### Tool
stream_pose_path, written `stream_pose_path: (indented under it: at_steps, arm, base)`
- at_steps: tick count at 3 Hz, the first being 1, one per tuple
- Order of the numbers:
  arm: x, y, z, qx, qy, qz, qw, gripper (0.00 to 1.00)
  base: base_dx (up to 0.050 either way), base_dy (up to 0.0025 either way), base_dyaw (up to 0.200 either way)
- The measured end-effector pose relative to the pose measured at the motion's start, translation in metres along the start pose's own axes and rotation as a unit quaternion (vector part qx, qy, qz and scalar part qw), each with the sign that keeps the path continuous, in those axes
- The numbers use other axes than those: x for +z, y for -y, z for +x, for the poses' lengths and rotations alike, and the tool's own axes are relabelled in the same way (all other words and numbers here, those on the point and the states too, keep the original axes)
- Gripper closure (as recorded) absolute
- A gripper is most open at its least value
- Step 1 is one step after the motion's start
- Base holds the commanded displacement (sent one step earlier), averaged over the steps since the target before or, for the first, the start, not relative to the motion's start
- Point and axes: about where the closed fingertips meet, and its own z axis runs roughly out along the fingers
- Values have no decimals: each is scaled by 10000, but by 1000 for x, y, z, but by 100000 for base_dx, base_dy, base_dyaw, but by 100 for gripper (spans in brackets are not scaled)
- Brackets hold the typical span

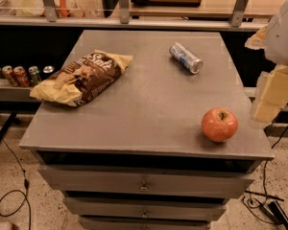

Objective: Place redbull can upright

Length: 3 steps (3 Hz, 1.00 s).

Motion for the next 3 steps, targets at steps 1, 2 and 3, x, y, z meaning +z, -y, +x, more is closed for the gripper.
stream_pose_path:
  at_steps: [1,2,3]
  arm:
    - [-1,0,0,-1,4,13,10000,0]
    - [-1,0,0,-1,4,14,10000,0]
    - [12,15,-15,98,117,-83,9998,0]
  base:
    - [1424,-31,-4302]
    - [0,0,0]
    - [0,0,0]
